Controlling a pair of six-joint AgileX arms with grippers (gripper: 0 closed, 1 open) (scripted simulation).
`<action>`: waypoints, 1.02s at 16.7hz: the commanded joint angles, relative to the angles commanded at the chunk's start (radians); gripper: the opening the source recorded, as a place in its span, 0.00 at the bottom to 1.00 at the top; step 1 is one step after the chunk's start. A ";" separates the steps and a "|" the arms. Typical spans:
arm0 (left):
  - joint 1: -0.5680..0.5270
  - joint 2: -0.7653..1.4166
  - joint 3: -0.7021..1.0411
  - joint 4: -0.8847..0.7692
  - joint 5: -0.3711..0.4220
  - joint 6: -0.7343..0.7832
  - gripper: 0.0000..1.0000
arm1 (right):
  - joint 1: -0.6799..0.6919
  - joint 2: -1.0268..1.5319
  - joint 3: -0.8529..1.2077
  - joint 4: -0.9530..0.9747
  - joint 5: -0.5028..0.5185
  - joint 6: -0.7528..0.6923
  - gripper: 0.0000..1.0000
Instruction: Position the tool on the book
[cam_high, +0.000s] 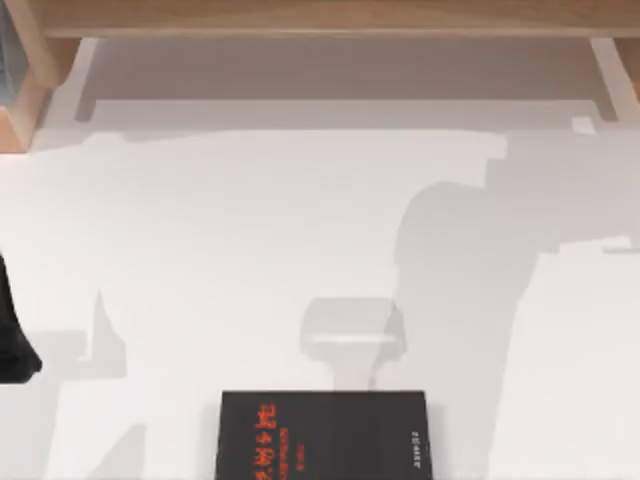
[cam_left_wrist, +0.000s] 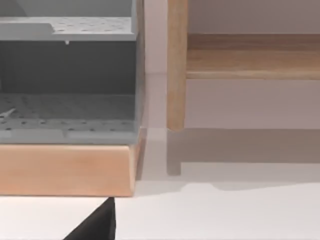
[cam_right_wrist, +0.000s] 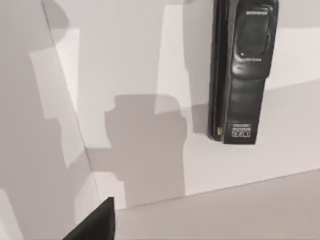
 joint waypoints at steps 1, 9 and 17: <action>0.000 0.000 0.000 0.000 0.000 0.000 1.00 | -0.017 0.040 -0.015 0.052 0.000 -0.014 1.00; 0.000 0.000 0.000 0.000 0.000 0.000 1.00 | -0.012 0.200 -0.053 0.235 -0.003 -0.019 1.00; 0.000 0.000 0.000 0.000 0.000 0.000 1.00 | -0.012 0.200 -0.053 0.235 -0.003 -0.019 0.55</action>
